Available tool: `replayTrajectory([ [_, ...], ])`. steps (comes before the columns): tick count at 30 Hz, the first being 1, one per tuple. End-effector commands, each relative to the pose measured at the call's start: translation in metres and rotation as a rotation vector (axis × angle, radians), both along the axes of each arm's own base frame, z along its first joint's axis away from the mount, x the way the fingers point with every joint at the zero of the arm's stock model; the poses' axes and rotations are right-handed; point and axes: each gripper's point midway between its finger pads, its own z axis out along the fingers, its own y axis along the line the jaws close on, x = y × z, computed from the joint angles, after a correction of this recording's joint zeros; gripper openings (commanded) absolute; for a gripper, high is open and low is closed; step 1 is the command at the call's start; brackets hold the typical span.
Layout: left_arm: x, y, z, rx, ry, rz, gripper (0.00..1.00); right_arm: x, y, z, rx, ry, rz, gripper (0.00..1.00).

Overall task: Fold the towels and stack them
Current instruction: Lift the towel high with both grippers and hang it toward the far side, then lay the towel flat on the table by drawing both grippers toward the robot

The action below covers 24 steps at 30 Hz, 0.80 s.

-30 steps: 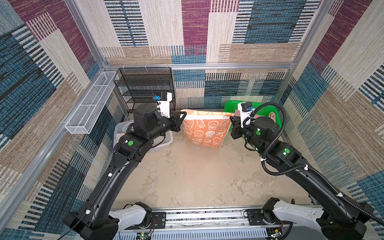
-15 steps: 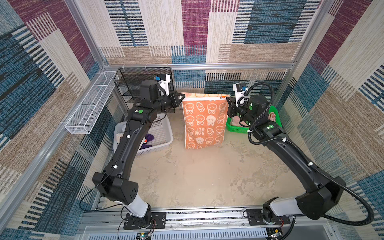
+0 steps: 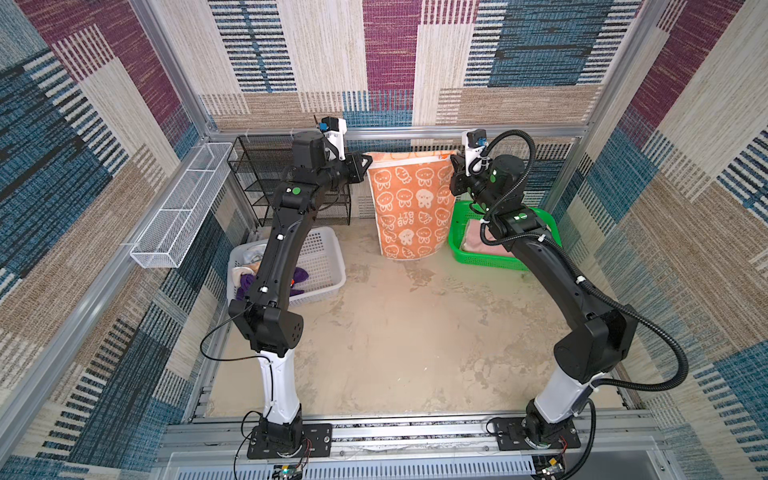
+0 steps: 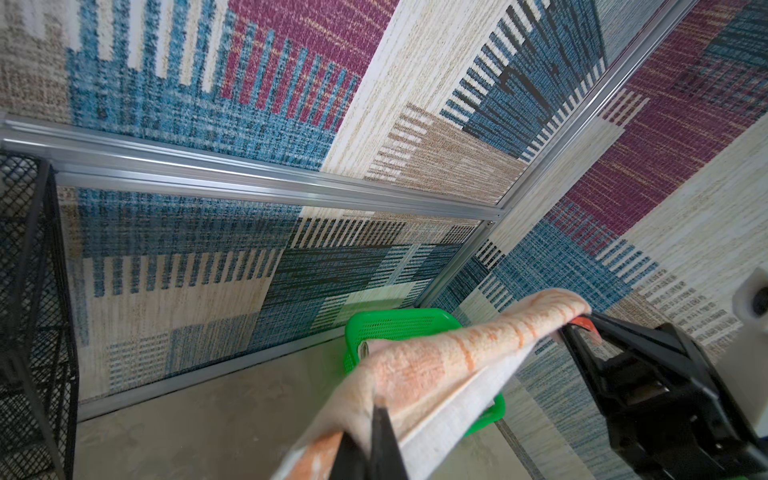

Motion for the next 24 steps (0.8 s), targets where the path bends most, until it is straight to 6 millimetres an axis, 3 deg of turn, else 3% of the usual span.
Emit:
replayTrajectory([
  [1,0.005,0.018,-0.005,0.083,-0.018,0.070,0.00,0.000,-0.020,0.023,0.007,-0.084,-0.087,0.00],
  [4,-0.003,0.019,-0.019,0.106,0.017,0.063,0.00,-0.008,-0.018,0.005,0.010,-0.040,-0.058,0.00],
  [6,-0.008,0.022,-0.038,0.123,0.065,0.067,0.00,-0.015,-0.017,-0.019,0.017,0.004,-0.038,0.00],
  [14,-0.046,0.029,-0.155,0.136,0.328,0.079,0.00,-0.069,-0.004,-0.144,0.068,0.263,0.110,0.00],
  [20,-0.101,0.023,-0.230,0.159,0.487,0.065,0.00,-0.127,-0.004,-0.239,0.110,0.477,0.132,0.00],
  [24,-0.141,0.013,-0.255,0.162,0.548,0.041,0.00,-0.170,0.001,-0.282,0.121,0.591,0.143,0.00],
])
